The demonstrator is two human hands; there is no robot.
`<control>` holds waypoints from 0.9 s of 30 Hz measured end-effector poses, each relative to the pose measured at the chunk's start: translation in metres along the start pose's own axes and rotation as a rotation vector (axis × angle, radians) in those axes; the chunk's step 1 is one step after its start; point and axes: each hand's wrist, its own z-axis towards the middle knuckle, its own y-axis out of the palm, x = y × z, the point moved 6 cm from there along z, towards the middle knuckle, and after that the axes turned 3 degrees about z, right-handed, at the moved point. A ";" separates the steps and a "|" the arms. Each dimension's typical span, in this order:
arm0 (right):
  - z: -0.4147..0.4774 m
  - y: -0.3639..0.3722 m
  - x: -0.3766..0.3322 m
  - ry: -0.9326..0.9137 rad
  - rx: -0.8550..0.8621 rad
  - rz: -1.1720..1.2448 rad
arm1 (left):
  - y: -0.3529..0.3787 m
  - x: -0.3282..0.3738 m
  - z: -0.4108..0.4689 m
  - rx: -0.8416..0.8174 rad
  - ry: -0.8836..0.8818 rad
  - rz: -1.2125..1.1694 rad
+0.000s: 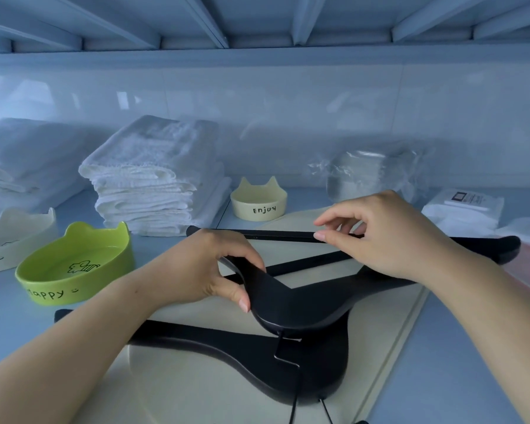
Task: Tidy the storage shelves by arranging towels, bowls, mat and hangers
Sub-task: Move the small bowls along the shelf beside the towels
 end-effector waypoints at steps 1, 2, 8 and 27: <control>0.000 -0.001 0.001 -0.005 0.003 0.002 | 0.001 0.002 0.001 0.008 0.015 0.008; 0.001 -0.001 0.003 -0.005 -0.003 0.004 | 0.001 0.005 0.002 0.018 0.029 0.021; 0.001 -0.004 0.013 0.008 0.007 0.030 | 0.011 0.041 0.010 0.055 0.103 0.171; -0.001 0.002 0.010 -0.059 -0.006 0.265 | 0.014 0.074 -0.057 0.090 -0.325 0.378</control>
